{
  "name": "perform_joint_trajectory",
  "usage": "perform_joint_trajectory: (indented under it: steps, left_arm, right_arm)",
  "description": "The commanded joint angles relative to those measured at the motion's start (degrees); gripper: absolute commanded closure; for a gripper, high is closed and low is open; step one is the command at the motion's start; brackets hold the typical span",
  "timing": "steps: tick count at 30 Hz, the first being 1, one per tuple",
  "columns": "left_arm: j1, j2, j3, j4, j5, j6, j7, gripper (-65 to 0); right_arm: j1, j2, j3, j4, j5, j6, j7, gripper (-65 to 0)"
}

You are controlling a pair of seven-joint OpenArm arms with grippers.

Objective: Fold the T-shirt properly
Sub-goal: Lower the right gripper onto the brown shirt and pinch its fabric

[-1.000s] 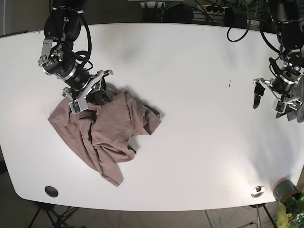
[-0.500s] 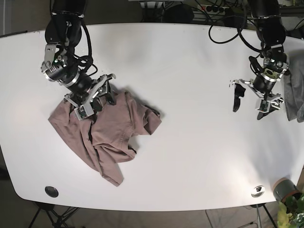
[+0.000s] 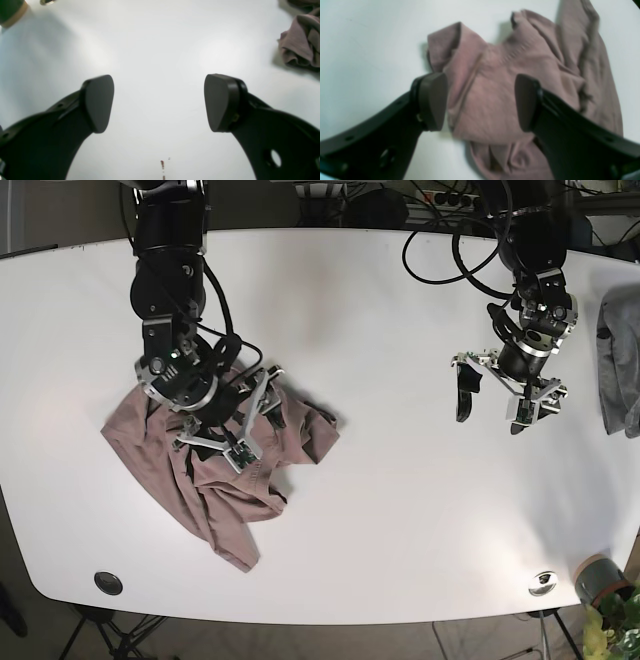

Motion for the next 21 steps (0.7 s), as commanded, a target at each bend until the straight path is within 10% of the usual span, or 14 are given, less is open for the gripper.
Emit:
perform_joint_trajectory:
  steps: [1, 21]
  left_arm:
    - [-0.5, 0.6, -0.3, 1.9, -0.8, 1.6, -1.3, -51.7]
    - [2.1, 3.1, 0.2, 2.8, -0.7, 2.1, -1.2, -51.7]
  right_arm:
    - [2.8, -0.6, -0.2, -2.0, -1.9, -0.02, 1.3, -40.7]
    - [12.7, -0.8, -0.6, -25.8, -3.0, 0.07, 11.2, -40.7]
